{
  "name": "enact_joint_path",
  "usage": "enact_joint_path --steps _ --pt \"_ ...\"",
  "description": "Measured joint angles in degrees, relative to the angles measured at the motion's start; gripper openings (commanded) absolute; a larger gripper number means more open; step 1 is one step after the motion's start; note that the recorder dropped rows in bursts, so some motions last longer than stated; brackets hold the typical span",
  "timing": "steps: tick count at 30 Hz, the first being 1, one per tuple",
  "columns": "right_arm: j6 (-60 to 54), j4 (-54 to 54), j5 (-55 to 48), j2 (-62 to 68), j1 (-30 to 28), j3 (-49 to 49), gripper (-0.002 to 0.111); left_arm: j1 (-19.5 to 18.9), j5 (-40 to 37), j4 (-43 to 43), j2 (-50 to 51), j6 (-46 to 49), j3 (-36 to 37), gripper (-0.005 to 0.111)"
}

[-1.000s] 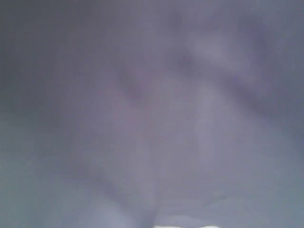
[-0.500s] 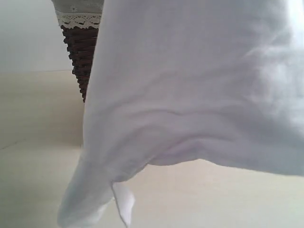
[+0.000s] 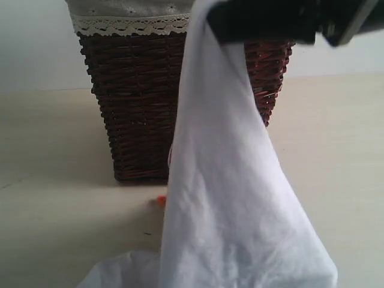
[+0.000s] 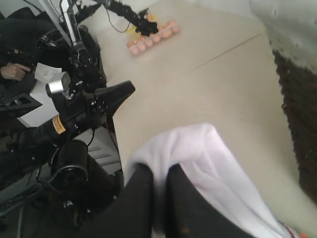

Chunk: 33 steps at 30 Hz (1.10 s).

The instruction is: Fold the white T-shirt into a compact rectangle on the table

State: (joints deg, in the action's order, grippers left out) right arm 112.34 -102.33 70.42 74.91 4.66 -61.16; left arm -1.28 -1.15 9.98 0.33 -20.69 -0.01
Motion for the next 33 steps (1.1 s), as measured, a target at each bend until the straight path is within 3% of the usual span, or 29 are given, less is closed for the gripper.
enact_joint_path --steps 8,14,19,23,28,30,33 --pt "-1.89 0.54 -0.11 0.21 -0.47 6.24 0.000 1.67 -0.29 0.00 0.00 -17.26 0.00 0.000" --pt "-2.78 0.64 -0.86 0.21 -8.45 6.69 0.000 1.67 -0.29 0.00 0.00 -19.63 0.00 0.000" --pt "-4.52 0.82 -9.51 0.21 -15.28 9.25 0.000 1.67 -0.04 0.00 0.00 -20.43 0.00 0.000" --pt "-8.64 1.05 -19.67 0.62 -16.53 13.35 0.003 3.73 3.55 0.59 0.00 -23.47 0.00 0.000" --pt "-13.31 1.40 -25.96 4.31 -16.66 17.38 0.033 11.22 13.51 11.56 2.62 -30.86 0.00 0.006" --pt "-13.71 1.54 -27.49 5.94 -16.66 18.19 0.050 14.04 18.10 15.91 4.96 -33.49 0.00 0.018" --pt "-13.61 1.54 -28.33 7.55 -16.66 18.68 0.056 16.27 21.24 20.80 10.04 -36.25 0.00 0.037"
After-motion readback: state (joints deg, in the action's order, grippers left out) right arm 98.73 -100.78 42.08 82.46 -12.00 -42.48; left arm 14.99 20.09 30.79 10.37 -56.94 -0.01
